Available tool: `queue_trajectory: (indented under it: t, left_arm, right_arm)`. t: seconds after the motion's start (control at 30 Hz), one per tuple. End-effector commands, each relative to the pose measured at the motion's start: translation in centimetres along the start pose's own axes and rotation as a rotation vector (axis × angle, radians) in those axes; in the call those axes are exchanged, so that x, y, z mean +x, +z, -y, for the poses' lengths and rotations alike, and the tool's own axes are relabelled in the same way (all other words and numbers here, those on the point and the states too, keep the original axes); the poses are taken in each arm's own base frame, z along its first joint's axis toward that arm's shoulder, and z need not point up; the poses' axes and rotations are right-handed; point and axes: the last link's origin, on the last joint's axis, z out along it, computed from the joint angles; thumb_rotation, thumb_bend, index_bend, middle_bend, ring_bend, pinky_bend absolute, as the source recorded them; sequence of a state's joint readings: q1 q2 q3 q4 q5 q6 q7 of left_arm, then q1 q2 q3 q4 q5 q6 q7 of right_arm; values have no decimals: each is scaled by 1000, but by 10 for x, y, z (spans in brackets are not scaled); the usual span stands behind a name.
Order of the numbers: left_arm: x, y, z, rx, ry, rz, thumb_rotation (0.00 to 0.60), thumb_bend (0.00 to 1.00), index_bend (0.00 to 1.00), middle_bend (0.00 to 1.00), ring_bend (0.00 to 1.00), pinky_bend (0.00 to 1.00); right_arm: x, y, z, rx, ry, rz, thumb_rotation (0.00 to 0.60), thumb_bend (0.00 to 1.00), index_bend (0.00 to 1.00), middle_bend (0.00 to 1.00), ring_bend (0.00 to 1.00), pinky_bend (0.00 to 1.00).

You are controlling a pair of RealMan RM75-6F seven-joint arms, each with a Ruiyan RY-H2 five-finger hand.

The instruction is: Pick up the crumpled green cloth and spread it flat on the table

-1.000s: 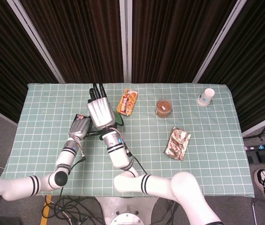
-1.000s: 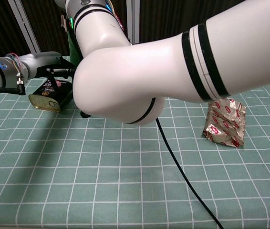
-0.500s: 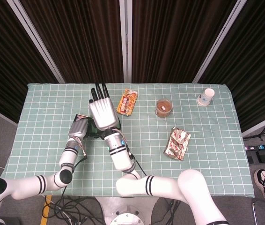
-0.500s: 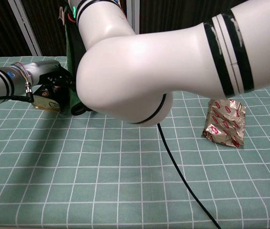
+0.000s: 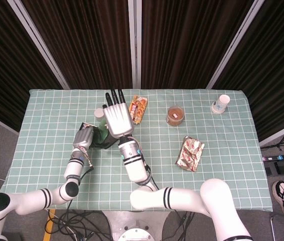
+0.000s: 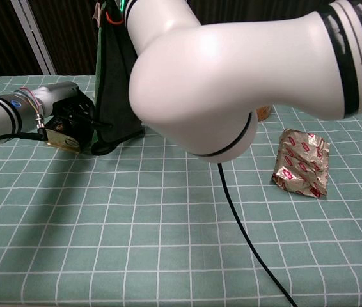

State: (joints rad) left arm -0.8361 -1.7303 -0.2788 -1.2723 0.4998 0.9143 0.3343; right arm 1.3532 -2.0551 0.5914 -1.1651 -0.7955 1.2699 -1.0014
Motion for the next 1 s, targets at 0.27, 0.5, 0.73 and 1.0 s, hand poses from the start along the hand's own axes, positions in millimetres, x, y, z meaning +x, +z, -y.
queue_trajectory:
  t: [0.27,0.5,0.73,1.0]
  left_arm:
    - [3,0,4,-16,-48,-9,416,325,659,399,248,388]
    - [16,-6,13,-37,-49,-31,433,439,685,425,275,388]
    - [44,-21,20,-102,-66,-104,447,466,705,426,275,388]
    - [76,-46,14,-219,-60,-176,478,465,706,426,275,388]
  right_arm:
    - [1,4,-20,-26,37,33,600,518,739,185,2,0]
    - [7,-1,-39,-42,97,46,600,518,733,180,1,0]
    - [15,-13,-76,-60,214,85,600,518,732,178,0,0]
    - [27,-27,-118,-67,335,124,600,517,731,178,0,0]
